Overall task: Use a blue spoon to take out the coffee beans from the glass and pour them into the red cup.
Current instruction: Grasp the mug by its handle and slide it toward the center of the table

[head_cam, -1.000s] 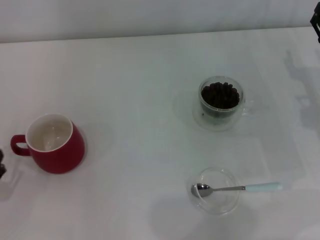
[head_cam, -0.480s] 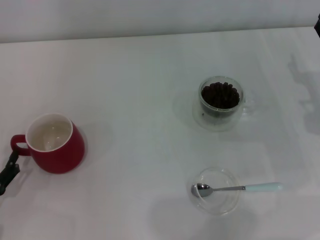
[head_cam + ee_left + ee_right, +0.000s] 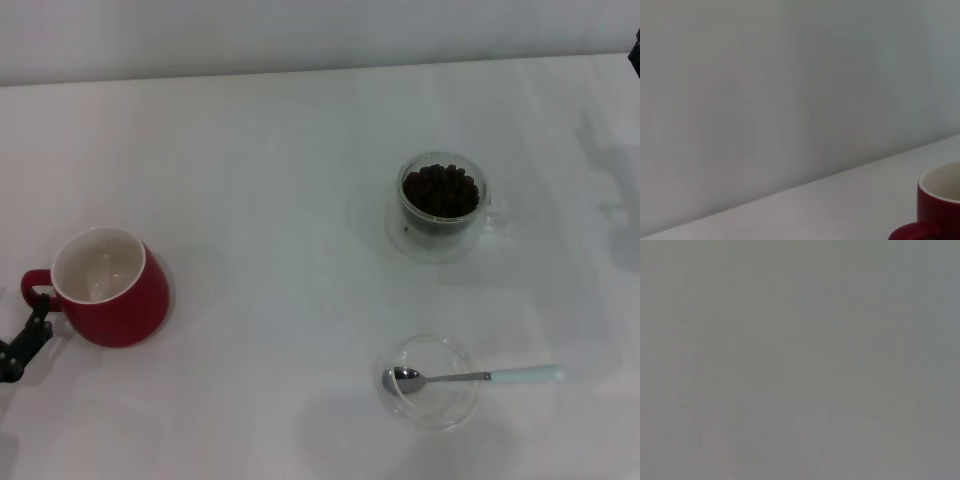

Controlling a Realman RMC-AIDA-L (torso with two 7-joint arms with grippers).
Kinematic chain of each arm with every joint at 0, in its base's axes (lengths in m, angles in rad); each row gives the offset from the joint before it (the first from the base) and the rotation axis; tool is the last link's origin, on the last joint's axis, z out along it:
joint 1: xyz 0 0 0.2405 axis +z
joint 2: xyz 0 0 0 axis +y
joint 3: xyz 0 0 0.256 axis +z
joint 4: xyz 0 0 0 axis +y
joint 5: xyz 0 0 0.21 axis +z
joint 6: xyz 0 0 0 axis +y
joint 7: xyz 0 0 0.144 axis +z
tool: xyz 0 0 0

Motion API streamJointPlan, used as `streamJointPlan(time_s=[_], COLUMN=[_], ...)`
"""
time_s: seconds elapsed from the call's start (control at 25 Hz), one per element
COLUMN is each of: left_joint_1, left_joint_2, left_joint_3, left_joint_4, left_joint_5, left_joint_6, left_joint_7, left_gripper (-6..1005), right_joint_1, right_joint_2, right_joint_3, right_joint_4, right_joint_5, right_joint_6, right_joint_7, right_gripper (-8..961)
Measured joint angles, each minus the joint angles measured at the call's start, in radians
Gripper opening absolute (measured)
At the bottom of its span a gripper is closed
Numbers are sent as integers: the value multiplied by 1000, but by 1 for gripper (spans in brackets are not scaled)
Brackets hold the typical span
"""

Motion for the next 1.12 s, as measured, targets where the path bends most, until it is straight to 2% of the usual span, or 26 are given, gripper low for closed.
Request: streamJointPlan(time_s=[0.84,1.12], left_joint_1=[-37,-49], left_joint_2=[-2,-2], left_joint_3=[-8,-2], left_joint_4=[13,14], left_joint_5=[-8,-2], left_joint_6=[-64,-79], left_joint_7=[0,0], left_gripper=[875,838], right_joint_1=[-2,-2], right_joint_2=[0,0], right_joint_3=[0,0], right_joint_4=[0,0], right_joint_5=[0,0], right_joint_6=[-11,-11], right_joint_7=[0,0], right_gripper=[856,856])
